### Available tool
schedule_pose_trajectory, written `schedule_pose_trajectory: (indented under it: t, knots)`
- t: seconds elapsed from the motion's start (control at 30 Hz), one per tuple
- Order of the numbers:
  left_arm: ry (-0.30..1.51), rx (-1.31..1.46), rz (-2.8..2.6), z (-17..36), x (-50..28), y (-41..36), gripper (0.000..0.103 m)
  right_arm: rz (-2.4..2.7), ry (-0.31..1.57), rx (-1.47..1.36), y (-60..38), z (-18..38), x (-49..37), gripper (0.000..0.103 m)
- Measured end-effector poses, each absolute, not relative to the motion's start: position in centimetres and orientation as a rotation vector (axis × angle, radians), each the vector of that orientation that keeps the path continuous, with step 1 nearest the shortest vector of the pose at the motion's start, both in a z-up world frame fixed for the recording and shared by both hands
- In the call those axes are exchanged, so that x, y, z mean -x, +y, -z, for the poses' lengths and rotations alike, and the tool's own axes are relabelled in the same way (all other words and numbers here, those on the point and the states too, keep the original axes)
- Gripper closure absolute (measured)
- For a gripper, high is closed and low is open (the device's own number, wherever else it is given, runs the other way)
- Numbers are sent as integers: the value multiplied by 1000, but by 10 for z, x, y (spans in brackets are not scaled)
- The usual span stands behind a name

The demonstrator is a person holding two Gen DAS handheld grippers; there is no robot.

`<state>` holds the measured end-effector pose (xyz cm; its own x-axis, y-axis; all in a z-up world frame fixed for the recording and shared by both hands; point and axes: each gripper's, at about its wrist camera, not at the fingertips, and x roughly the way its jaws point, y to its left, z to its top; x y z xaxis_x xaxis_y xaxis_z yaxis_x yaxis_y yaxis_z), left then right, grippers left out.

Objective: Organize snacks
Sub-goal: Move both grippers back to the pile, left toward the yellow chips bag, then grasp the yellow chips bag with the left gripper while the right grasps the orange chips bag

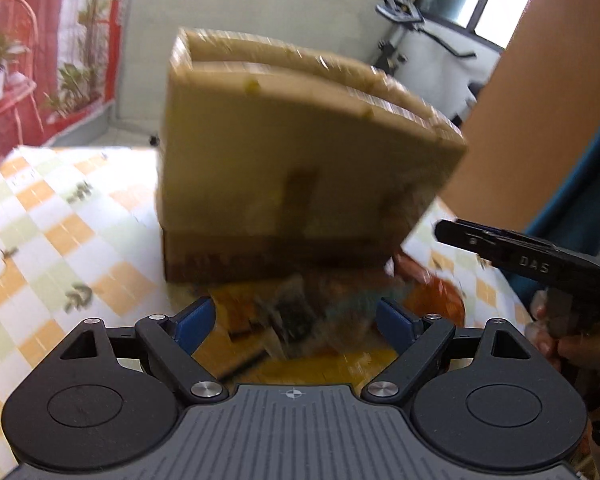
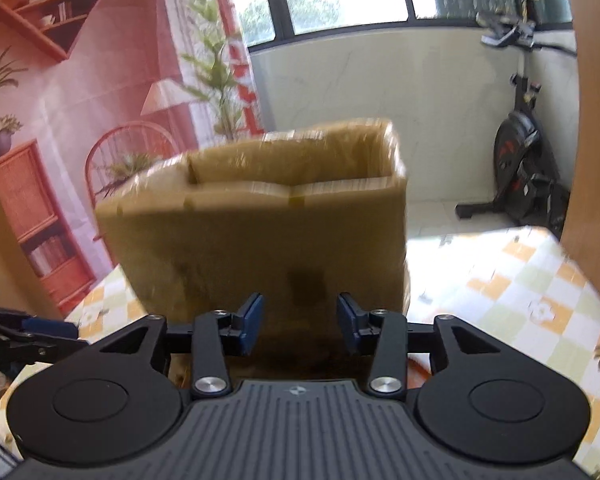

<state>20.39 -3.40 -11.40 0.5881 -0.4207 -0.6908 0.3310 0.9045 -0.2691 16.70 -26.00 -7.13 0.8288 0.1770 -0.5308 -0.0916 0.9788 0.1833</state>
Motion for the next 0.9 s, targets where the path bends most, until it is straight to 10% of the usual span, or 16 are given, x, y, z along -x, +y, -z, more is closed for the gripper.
schedule_pose_trajectory:
  t: [0.9]
  knots:
    - [1159, -8, 483, 192, -206, -88, 8, -18, 738, -145, -295, 126, -129, 53]
